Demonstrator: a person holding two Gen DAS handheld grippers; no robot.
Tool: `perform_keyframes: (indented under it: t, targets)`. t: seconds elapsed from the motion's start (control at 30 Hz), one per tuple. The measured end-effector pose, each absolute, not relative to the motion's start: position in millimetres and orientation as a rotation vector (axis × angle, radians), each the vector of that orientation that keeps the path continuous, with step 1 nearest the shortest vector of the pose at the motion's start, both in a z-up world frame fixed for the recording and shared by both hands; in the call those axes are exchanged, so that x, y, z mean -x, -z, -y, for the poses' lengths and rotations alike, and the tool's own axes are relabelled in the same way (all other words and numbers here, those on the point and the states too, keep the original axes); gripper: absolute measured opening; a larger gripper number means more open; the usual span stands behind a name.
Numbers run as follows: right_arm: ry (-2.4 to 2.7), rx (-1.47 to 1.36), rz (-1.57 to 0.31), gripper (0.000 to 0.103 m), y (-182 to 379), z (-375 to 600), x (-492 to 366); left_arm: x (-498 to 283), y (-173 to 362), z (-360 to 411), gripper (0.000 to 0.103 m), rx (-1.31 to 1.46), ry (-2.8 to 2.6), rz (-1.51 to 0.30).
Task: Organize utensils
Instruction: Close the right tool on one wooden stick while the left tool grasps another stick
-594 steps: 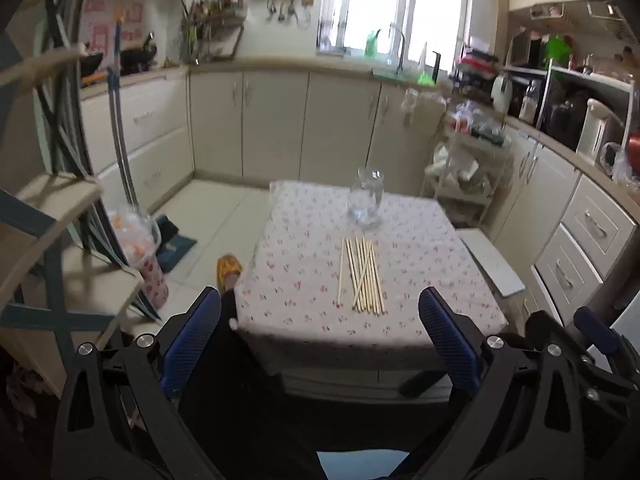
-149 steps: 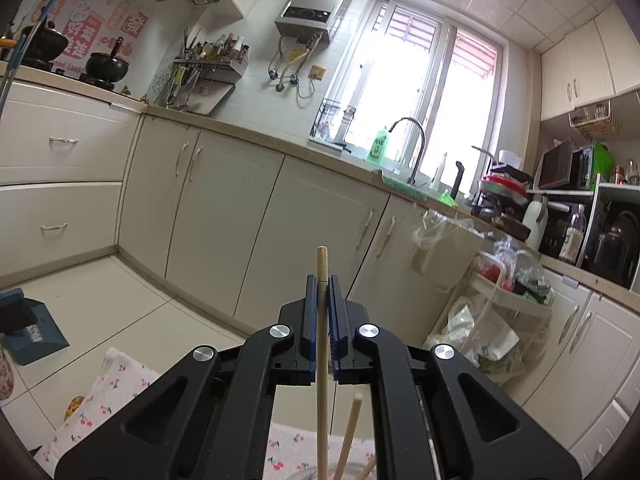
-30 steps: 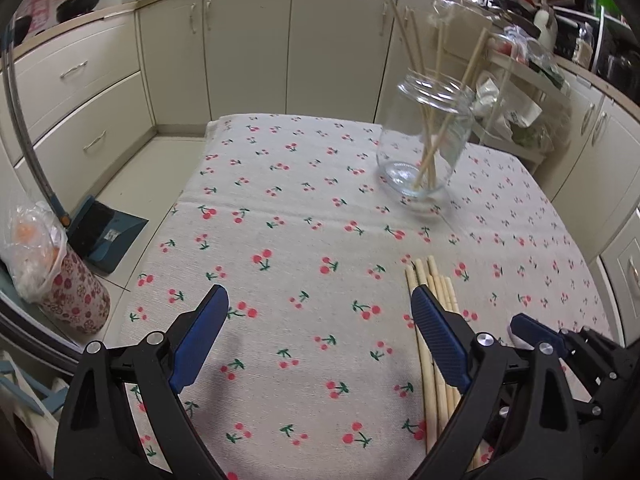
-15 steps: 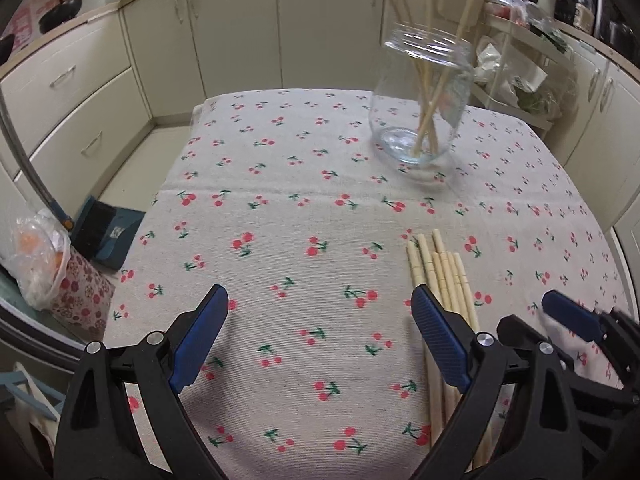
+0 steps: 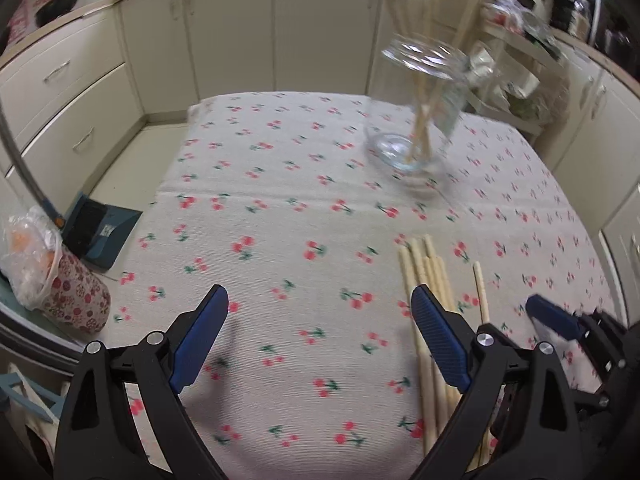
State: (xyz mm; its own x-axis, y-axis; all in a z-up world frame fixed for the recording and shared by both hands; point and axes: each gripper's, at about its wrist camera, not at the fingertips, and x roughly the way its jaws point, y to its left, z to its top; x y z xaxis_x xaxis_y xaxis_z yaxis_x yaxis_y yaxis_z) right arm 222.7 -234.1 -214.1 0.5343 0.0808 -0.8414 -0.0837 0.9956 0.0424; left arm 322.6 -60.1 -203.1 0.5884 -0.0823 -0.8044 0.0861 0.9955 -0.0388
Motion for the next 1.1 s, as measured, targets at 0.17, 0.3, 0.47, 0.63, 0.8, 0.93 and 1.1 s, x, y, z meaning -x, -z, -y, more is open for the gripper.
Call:
perform_keyframes:
  t: [0.17,0.3,0.47,0.63,0.8,0.93,1.1]
  targets:
    - [-0.108,0.002,-0.998,0.048,214,243,-222,-330,213,70,0.089,-0.028,0.094,-0.974]
    - [-0.118,0.004,-0.997,0.042,214,247,-224,-336,216,73,0.089,-0.047,0.095,-0.987]
    - [-0.120,-0.004,-1.001,0.042,214,253,-227,-342,215,82,0.089,-0.083,0.115,-0.992]
    - [-0.126,-0.001,-1.002,0.042,214,254,-228,-341,220,84,0.089,-0.107,0.117,-1.012]
    - [-0.141,-0.015,-1.006,0.034,213,254,-232,-344,218,83,0.084,-0.105,0.125,-1.015]
    - [-0.155,-0.022,-1.015,0.026,213,255,-235,-346,216,90,0.068,-0.110,0.150,-1.008]
    - [-0.178,-0.015,-1.025,0.009,213,255,-238,-344,211,97,0.029,-0.097,0.202,-0.995]
